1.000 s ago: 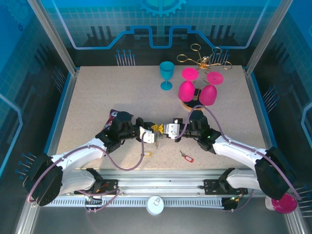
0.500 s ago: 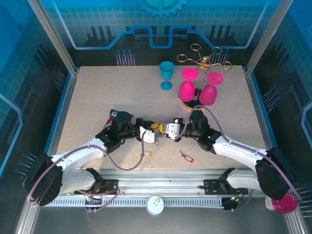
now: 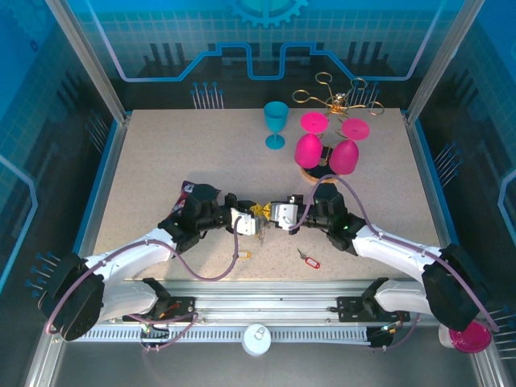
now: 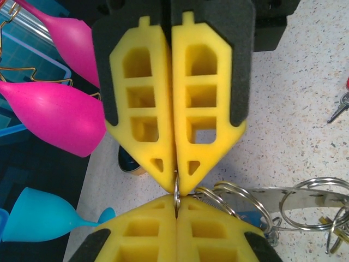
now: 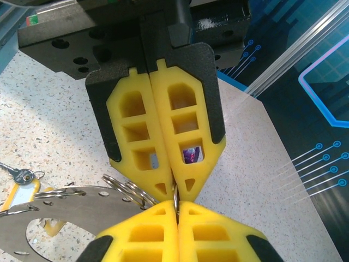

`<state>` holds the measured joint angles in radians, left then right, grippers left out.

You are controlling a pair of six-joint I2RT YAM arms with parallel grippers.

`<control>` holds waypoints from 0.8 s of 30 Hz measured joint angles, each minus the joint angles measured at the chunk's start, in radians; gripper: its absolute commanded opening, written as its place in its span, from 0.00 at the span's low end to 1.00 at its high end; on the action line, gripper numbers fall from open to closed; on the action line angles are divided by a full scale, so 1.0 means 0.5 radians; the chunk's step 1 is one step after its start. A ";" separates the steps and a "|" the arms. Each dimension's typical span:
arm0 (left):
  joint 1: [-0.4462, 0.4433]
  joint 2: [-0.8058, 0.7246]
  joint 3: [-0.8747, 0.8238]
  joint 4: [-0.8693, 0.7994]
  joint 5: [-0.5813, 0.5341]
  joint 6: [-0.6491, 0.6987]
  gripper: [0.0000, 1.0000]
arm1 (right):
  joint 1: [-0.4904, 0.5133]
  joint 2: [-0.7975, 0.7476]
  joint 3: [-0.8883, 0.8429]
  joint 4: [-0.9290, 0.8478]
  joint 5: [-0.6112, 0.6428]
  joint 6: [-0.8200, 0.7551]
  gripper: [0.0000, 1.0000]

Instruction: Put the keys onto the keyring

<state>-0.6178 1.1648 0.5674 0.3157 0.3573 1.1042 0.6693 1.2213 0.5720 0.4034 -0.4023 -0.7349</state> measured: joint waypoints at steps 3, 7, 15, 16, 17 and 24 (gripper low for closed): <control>0.000 0.000 0.000 0.006 0.000 0.000 0.00 | 0.000 0.001 -0.001 0.005 0.015 -0.008 0.18; 0.002 0.000 0.000 0.005 0.007 -0.001 0.00 | 0.000 0.007 -0.002 0.005 0.019 -0.031 0.17; 0.006 0.000 0.000 -0.015 0.015 -0.014 0.00 | 0.000 0.035 -0.001 0.016 0.018 -0.070 0.04; 0.010 0.000 0.000 -0.019 0.020 -0.014 0.00 | 0.000 0.039 -0.001 0.020 0.018 -0.075 0.01; 0.011 0.000 0.000 -0.024 0.024 -0.014 0.00 | 0.000 0.042 -0.001 0.020 0.018 -0.071 0.00; 0.013 -0.008 0.000 0.017 0.024 -0.072 0.49 | 0.001 0.046 -0.002 0.011 0.055 -0.051 0.00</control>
<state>-0.6113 1.1606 0.5674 0.3241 0.3695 1.0683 0.6697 1.2442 0.5713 0.4088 -0.3748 -0.7605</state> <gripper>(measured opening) 0.390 0.064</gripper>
